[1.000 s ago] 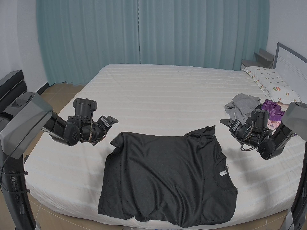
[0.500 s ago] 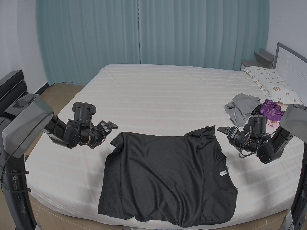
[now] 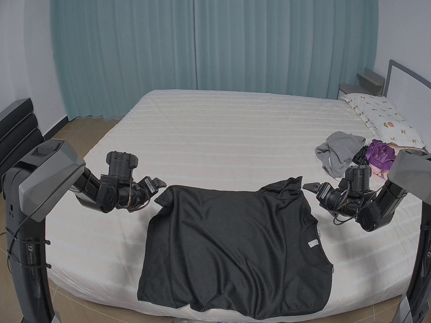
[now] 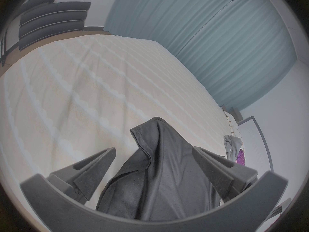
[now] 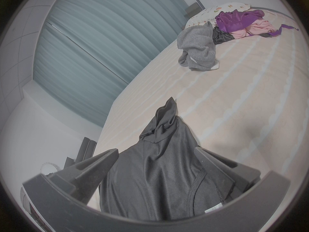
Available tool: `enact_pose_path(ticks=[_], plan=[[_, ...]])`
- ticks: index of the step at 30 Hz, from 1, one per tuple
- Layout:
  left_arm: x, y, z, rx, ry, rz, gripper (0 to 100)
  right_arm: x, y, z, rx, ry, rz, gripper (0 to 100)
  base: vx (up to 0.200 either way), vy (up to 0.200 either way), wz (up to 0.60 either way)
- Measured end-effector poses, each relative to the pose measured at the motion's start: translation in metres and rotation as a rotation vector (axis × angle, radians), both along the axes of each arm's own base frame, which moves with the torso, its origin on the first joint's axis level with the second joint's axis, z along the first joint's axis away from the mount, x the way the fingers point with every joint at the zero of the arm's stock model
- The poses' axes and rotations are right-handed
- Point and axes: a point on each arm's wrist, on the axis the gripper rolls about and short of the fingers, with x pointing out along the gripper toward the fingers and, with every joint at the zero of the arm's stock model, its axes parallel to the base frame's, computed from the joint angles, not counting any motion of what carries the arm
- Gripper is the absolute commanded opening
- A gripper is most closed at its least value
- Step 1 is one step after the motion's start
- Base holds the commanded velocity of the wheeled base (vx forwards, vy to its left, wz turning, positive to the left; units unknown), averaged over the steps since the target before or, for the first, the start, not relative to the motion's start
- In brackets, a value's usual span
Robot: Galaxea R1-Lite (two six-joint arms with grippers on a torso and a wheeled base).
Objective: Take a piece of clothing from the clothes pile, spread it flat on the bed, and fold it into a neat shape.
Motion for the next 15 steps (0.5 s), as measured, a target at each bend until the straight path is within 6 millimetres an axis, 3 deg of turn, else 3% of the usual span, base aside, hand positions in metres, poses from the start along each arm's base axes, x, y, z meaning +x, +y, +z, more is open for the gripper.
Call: enact_pose_path(ticks=[15], plan=[[0.019,-0.007,-0.027,0.01,0.012,-0.007,100,0.004,0.004,-0.008,-0.001,0.01,0.009,100,0.0,0.0,0.0]])
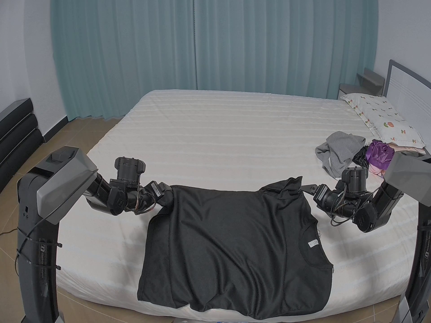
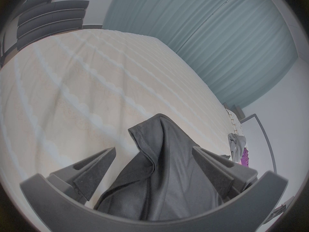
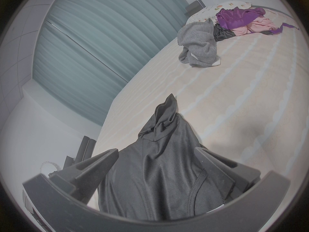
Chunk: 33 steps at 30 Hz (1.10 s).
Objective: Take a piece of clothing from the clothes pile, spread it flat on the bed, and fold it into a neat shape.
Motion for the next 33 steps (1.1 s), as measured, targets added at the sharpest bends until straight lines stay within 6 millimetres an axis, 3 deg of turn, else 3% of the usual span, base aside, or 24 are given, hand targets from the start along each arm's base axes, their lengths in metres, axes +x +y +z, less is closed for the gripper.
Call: enact_pose_path(ticks=[20,21,28,33], plan=[[0.041,-0.012,-0.041,0.008,-0.034,0.015,100,0.002,0.001,-0.006,-0.002,0.012,0.001,100,0.0,0.0,0.0],[0.043,-0.012,-0.043,0.011,-0.038,0.022,0,0.002,0.001,-0.007,-0.002,0.012,0.001,100,0.0,0.0,0.0],[0.049,-0.008,-0.044,0.03,-0.064,0.076,0,0.008,0.001,-0.007,-0.001,0.001,-0.003,100,0.0,0.0,0.0],[0.055,-0.002,-0.031,0.027,-0.101,0.122,0,0.021,0.002,-0.009,-0.01,0.011,-0.009,100,0.0,0.0,0.0]])
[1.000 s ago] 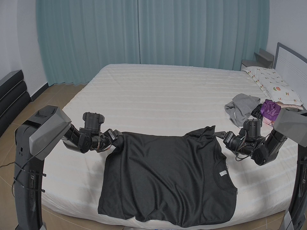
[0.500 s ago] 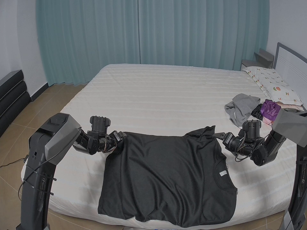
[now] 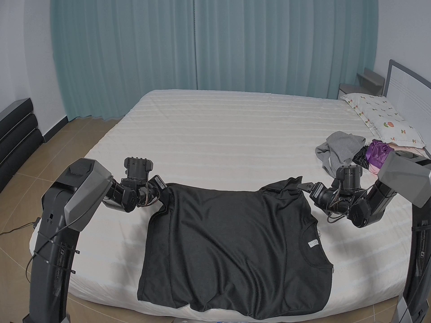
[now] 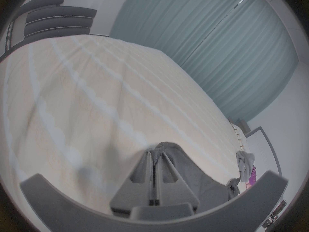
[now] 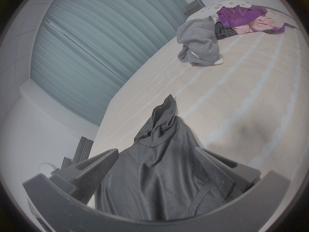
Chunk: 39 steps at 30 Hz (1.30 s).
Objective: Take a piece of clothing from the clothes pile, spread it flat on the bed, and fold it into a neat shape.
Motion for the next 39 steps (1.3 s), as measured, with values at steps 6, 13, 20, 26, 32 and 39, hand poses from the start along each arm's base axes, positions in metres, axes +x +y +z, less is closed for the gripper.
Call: enact_pose_path(ticks=[6,13,20,26,32,39], plan=[[0.005,0.01,0.024,-0.008,-0.053,0.03,0,0.022,0.006,-0.004,-0.024,0.009,-0.003,100,0.0,0.0,0.0],[0.008,0.017,0.044,-0.014,-0.099,0.046,0,0.046,0.01,-0.019,-0.092,-0.002,-0.001,100,0.0,0.0,0.0],[0.01,0.018,0.052,-0.014,-0.12,0.048,0,0.066,0.012,-0.032,-0.118,0.005,0.007,100,0.0,0.0,0.0],[0.009,0.017,0.053,-0.013,-0.121,0.046,0,0.078,0.013,-0.041,-0.13,0.024,0.009,0,0.0,0.0,0.0],[0.009,0.016,0.052,-0.013,-0.12,0.044,0,0.086,0.014,-0.045,-0.13,0.018,0.006,0,0.0,0.0,0.0],[0.01,0.017,0.05,-0.014,-0.124,0.046,0,0.098,0.005,-0.035,-0.13,-0.037,-0.049,0,0.0,0.0,0.0]])
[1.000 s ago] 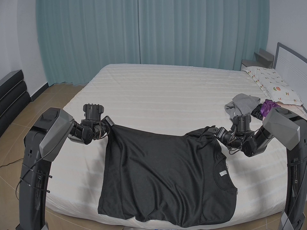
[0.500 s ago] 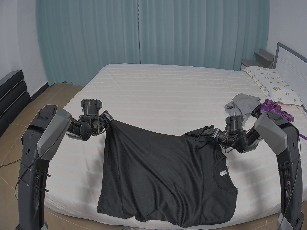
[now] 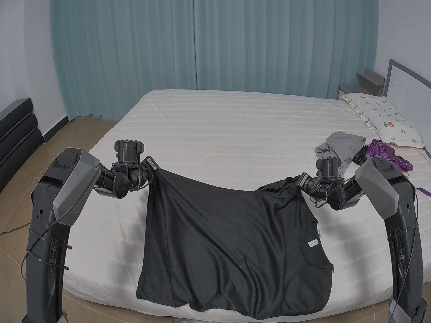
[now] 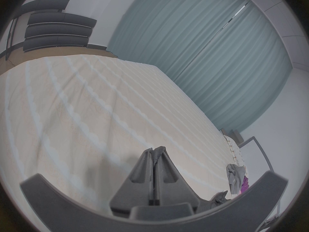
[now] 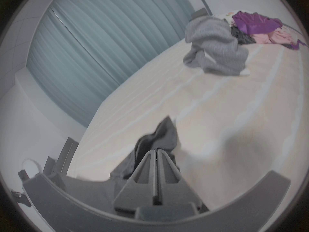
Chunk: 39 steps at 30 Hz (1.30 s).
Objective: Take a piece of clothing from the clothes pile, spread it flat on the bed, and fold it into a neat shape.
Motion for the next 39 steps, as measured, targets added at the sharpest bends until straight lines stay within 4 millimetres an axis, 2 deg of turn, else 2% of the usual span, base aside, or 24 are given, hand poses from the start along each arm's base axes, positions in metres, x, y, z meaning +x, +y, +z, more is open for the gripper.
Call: enact_pose_path(ticks=[6,13,25,28,35,36,37,39], plan=[[0.005,0.001,0.001,0.013,-0.023,0.038,0,0.013,-0.013,0.016,-0.017,-0.081,-0.081,0,0.0,0.0,0.0],[0.009,0.001,-0.002,0.016,-0.026,0.047,0,0.014,-0.021,0.019,-0.017,-0.103,-0.097,0,0.0,0.0,0.0],[0.015,0.002,-0.006,0.021,-0.048,0.075,0,0.039,-0.027,0.065,-0.009,-0.364,-0.164,0,0.0,0.0,0.0],[0.016,0.002,-0.009,0.022,-0.046,0.076,0,0.041,-0.027,0.061,-0.015,-0.366,-0.166,0,0.0,0.0,0.0],[0.02,0.001,-0.019,0.021,-0.041,0.078,0,0.043,-0.022,0.035,-0.043,-0.333,-0.15,0,0.0,0.0,0.0],[0.021,0.001,-0.021,0.016,-0.041,0.08,100,0.043,-0.022,0.03,-0.048,-0.324,-0.146,0,0.0,0.0,0.0],[0.022,0.001,-0.022,0.009,-0.04,0.084,100,0.043,-0.02,0.026,-0.05,-0.314,-0.144,100,0.0,0.0,0.0],[0.023,0.0,-0.025,0.002,-0.038,0.087,100,0.042,-0.018,0.019,-0.053,-0.298,-0.138,100,0.0,0.0,0.0]])
